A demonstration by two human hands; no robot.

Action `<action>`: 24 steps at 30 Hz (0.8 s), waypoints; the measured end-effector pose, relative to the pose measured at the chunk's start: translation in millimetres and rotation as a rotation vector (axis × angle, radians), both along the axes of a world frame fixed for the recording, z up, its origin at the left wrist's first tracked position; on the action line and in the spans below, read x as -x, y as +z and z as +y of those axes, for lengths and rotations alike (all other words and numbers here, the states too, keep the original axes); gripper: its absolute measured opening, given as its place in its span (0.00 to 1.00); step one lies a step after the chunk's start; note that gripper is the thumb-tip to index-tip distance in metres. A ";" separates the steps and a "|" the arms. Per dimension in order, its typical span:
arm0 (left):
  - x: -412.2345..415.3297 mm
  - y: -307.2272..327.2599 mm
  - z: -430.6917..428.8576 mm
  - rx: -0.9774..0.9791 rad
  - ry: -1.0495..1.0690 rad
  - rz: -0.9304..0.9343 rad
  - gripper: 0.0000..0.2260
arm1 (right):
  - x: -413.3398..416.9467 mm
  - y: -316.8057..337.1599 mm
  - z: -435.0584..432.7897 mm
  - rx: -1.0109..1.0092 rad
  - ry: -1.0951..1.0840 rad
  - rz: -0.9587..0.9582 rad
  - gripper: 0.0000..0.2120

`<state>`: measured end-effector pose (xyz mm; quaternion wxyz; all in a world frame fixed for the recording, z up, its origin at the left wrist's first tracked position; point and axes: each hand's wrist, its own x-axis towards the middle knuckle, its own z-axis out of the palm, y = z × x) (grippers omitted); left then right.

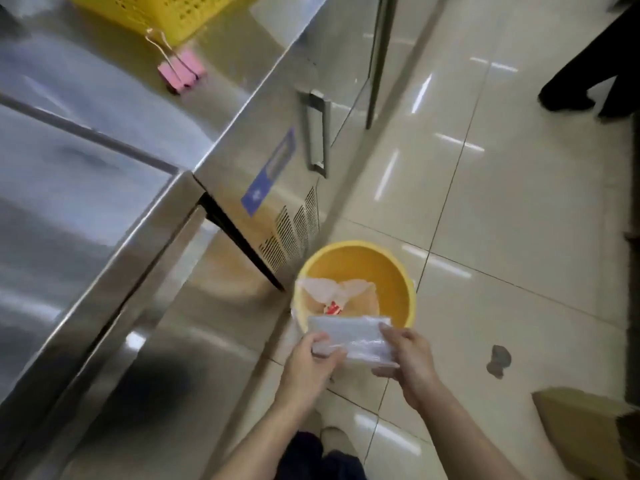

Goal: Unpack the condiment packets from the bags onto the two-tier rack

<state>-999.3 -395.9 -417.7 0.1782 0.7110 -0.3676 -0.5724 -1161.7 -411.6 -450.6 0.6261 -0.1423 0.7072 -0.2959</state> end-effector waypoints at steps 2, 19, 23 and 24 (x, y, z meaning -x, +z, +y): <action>3.7 -49.6 -18.7 0.006 -0.070 -0.040 0.17 | 8.8 -38.3 -12.5 0.020 0.032 -0.121 0.18; -9.8 -275.5 -81.3 0.184 -1.006 -0.931 0.30 | -26.8 -262.7 -65.5 -0.108 0.512 0.375 0.32; -28.5 -220.5 -76.8 0.324 -0.884 -0.858 0.28 | -19.3 -205.5 -64.9 0.044 0.686 0.559 0.30; -33.3 -200.7 -74.2 0.320 -0.850 -0.852 0.27 | -18.4 -187.6 -62.0 0.091 0.712 0.595 0.31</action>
